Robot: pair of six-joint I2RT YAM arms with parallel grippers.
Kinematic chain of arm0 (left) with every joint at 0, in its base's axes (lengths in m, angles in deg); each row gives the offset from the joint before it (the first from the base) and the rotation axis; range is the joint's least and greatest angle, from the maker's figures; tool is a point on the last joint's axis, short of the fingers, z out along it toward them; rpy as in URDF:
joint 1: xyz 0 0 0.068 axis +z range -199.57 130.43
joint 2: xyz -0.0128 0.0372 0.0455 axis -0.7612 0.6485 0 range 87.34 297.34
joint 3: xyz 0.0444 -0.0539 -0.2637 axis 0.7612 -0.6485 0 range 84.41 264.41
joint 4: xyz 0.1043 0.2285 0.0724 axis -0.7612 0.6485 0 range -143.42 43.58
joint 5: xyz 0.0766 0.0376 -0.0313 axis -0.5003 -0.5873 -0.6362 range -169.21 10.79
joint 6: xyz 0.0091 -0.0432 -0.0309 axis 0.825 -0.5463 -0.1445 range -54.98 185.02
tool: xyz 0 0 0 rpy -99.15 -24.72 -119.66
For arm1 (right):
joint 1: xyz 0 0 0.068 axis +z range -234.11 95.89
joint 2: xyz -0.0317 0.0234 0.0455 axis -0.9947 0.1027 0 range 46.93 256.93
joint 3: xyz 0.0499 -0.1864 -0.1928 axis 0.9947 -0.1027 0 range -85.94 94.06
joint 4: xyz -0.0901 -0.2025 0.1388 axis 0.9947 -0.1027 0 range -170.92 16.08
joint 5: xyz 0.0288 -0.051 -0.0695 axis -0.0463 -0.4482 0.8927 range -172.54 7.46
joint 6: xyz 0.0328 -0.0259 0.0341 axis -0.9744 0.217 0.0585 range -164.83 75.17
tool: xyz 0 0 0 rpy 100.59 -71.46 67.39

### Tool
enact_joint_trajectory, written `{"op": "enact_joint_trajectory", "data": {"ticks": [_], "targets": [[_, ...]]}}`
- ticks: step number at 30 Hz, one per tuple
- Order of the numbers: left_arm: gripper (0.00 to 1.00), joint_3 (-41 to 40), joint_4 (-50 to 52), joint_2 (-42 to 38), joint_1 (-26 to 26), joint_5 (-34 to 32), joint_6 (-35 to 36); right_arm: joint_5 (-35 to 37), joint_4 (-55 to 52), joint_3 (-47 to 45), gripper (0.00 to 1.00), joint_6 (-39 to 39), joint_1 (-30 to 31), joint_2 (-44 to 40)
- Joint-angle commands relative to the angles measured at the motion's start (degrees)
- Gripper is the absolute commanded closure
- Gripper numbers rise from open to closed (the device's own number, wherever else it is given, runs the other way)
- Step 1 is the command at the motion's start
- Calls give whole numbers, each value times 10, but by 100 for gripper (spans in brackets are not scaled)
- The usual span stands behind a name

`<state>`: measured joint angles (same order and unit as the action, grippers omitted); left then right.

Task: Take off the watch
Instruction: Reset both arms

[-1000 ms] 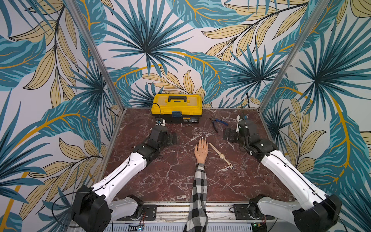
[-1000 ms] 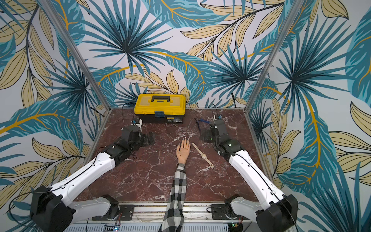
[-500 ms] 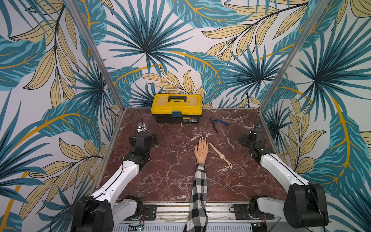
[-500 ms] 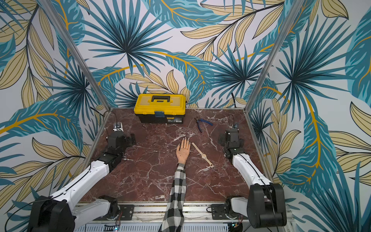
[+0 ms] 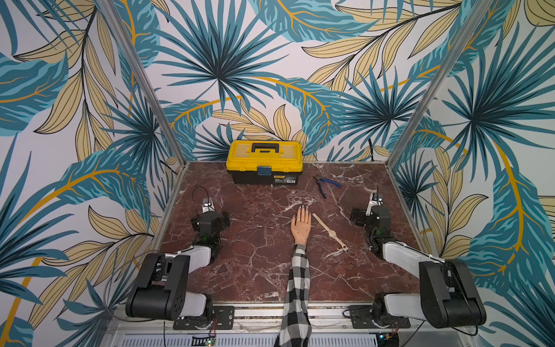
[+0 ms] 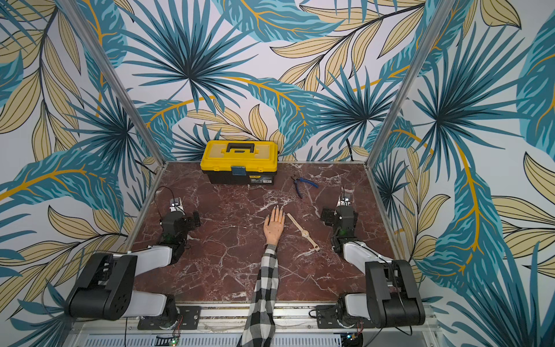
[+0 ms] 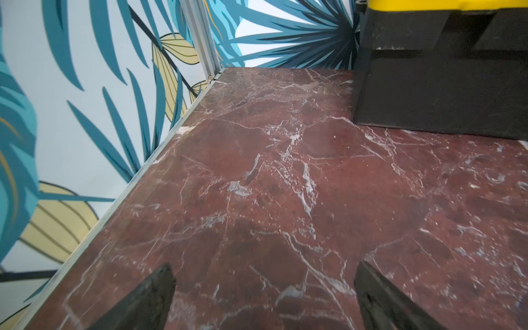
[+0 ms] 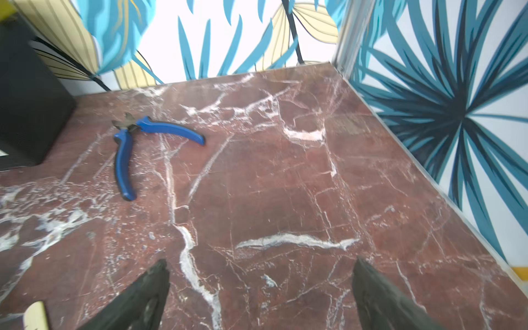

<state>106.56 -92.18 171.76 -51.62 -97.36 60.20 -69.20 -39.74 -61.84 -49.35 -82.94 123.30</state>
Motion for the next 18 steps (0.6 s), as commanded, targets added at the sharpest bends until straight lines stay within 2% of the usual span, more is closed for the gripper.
{"op": "enact_joint_trajectory", "data": {"ticks": [1, 3, 4, 6, 8, 11, 18], "targets": [[1, 1, -106, 27, 15, 68, 20, -9, 197, -74, 1, 25, 0, 29], [1, 2, -106, 29, 15, 88, 30, -11, 352, -101, 0, 45, 2, 116], [1, 3, -105, 29, 16, 91, 30, -7, 346, -87, 1, 44, 2, 121], [1, 6, -106, 33, 19, 99, 28, -12, 116, -11, 0, 9, -6, 78], [1, 7, -105, 34, 25, 110, 24, -37, 160, -6, 0, 28, -13, 111], [0, 7, -106, 33, 27, 111, 24, -32, 119, 1, 0, 20, -13, 92], [1, 5, -106, 32, 26, 114, 27, -35, 131, -6, 1, 27, -12, 90]]}}
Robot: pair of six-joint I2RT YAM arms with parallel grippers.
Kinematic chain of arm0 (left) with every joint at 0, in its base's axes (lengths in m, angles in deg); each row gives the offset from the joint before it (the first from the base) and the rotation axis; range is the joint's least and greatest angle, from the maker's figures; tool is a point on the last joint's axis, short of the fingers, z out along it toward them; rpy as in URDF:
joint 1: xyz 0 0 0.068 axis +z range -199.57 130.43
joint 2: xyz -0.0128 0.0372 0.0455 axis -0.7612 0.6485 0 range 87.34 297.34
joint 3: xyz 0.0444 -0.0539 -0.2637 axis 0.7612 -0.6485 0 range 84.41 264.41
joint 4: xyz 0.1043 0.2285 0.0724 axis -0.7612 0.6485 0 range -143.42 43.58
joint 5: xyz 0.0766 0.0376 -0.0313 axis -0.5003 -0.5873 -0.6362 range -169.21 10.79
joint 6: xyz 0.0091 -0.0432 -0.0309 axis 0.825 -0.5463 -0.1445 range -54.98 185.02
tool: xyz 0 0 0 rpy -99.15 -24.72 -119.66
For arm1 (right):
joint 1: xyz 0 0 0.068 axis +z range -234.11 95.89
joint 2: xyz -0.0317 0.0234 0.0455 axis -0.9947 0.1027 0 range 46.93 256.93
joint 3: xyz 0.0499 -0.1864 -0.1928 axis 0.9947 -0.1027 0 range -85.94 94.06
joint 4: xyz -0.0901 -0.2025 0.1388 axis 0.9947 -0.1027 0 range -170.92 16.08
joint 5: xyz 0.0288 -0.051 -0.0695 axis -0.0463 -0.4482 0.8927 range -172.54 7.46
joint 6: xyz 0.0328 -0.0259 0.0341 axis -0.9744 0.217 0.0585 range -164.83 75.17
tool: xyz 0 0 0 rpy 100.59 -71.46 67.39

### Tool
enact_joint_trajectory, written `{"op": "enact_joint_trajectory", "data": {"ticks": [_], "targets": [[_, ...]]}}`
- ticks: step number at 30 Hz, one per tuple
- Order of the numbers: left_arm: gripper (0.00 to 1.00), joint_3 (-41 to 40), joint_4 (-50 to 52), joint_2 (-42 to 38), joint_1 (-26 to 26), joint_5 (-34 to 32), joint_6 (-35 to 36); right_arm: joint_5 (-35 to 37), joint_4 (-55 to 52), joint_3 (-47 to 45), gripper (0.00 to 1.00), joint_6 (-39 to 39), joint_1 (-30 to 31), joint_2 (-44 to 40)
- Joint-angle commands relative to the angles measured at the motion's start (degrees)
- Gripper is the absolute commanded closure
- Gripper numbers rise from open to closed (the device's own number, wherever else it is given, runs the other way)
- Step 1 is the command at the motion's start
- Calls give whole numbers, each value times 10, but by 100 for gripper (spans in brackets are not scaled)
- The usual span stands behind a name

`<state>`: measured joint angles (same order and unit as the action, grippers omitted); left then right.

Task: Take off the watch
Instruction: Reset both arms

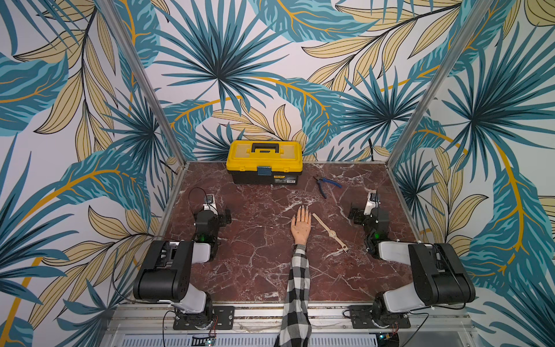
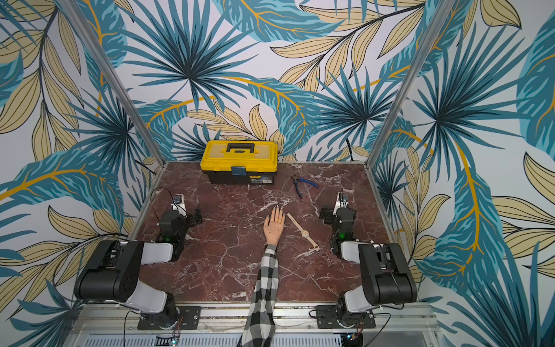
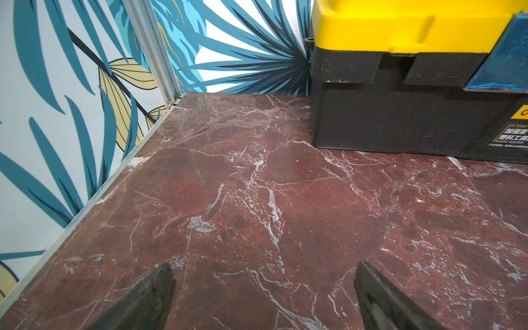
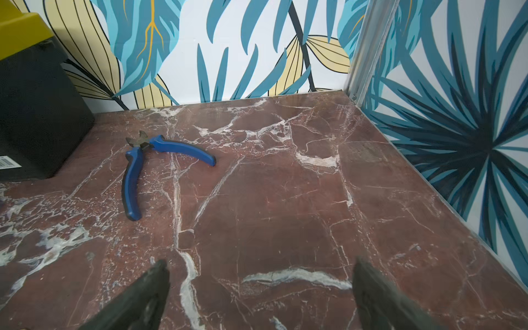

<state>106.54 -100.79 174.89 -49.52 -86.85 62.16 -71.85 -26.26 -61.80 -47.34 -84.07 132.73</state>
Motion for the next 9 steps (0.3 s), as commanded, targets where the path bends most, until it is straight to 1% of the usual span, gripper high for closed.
{"op": "enact_joint_trajectory", "data": {"ticks": [1, 3, 7, 8, 9], "targets": [[1, 5, -19, 0, 6, 9, 7, -12, -12, -1, 0, 8, 0, -2], [0, 5, -19, 0, 6, 10, 7, -16, -23, 8, 1, 7, 0, 5], [1, 6, -19, 0, 6, 11, 8, -18, -12, 3, 0, 9, -1, 1], [1, 6, -20, 1, 6, 12, 8, -29, -7, -8, 0, 13, 0, -7], [1, 6, -19, 1, 6, 32, 16, -74, 15, -20, 0, 31, 0, -11]]}}
